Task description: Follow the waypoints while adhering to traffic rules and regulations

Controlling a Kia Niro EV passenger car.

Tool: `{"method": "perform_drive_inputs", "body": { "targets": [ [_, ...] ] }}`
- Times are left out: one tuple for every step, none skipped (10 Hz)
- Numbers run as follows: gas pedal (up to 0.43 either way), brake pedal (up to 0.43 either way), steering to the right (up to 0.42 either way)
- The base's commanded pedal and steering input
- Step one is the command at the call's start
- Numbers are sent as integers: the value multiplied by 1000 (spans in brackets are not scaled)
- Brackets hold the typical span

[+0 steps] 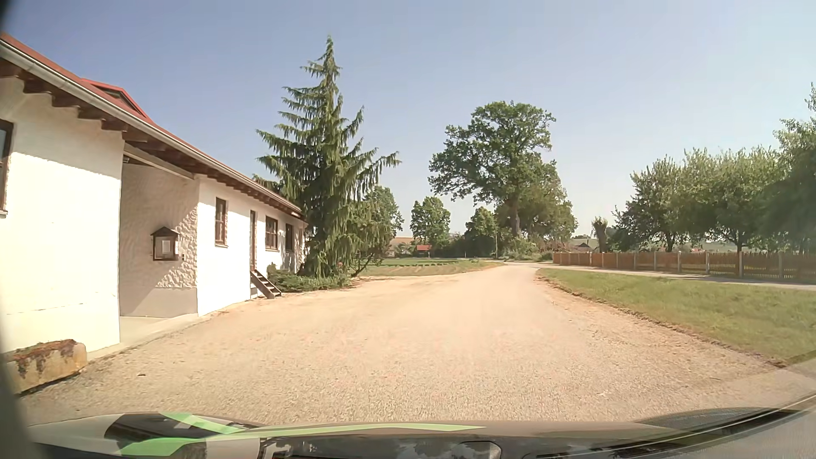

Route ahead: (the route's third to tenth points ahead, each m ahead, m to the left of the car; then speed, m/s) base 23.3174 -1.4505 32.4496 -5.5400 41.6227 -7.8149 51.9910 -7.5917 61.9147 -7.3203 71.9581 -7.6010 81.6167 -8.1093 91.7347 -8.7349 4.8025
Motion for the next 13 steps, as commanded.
{"method": "perform_drive_inputs", "body": {
  "targets": [
    [118,0,26],
    [118,0,26],
    [118,0,25],
    [118,0,25],
    [118,0,25],
    [110,0,25],
    [87,0,25],
    [67,0,25],
    [67,0,25],
    [67,0,25],
    [67,0,25],
    [79,0,25],
    [79,0,25]
  ]
}}
